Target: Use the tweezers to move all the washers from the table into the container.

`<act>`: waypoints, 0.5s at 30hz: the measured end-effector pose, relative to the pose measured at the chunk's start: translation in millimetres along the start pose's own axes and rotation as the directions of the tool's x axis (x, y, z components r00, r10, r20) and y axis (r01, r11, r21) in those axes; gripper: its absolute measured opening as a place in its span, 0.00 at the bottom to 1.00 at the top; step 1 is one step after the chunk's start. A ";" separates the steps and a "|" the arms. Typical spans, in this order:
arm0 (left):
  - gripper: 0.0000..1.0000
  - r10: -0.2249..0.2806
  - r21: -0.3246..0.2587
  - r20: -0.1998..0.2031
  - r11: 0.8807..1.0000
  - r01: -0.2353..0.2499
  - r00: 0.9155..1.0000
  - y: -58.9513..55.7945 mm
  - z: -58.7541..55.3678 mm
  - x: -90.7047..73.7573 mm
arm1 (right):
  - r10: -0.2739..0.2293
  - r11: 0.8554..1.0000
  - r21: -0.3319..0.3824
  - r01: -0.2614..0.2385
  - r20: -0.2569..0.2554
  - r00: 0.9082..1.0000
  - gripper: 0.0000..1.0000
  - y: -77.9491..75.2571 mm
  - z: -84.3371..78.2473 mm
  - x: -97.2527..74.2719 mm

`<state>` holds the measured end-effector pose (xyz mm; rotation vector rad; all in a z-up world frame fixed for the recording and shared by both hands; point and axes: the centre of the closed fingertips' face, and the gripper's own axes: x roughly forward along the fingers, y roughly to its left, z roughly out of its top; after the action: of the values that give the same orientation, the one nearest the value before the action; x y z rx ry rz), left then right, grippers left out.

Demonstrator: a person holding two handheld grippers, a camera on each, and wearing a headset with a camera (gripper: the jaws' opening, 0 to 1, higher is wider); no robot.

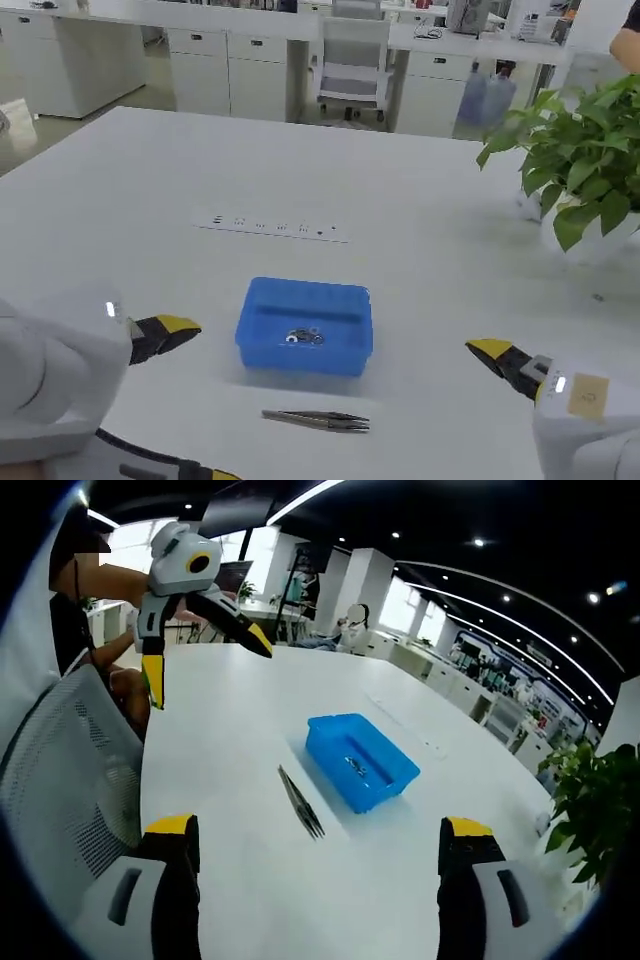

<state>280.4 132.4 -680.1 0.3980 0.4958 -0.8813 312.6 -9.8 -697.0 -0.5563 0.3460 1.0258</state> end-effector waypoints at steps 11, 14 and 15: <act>1.00 0.044 -0.023 -0.018 0.999 -0.045 0.999 13.4 -9.6 -14.6 | 0.019 1.000 -0.002 -0.019 -0.023 1.000 1.00 -1.3 0.6 -1.0; 1.00 0.051 -0.026 -0.020 0.998 -0.052 0.998 13.8 -10.6 -16.5 | 0.028 1.000 -0.003 -0.028 -0.037 0.999 1.00 0.1 -2.3 -1.3; 1.00 0.052 -0.032 -0.020 0.998 -0.052 0.998 13.3 -10.6 -16.6 | 0.029 1.000 -0.001 -0.029 -0.042 0.999 1.00 0.2 -3.3 -1.7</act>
<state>279.6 156.1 -677.7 0.3885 0.5144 -0.8188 311.5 -12.9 -698.9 -0.5764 0.3916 1.0437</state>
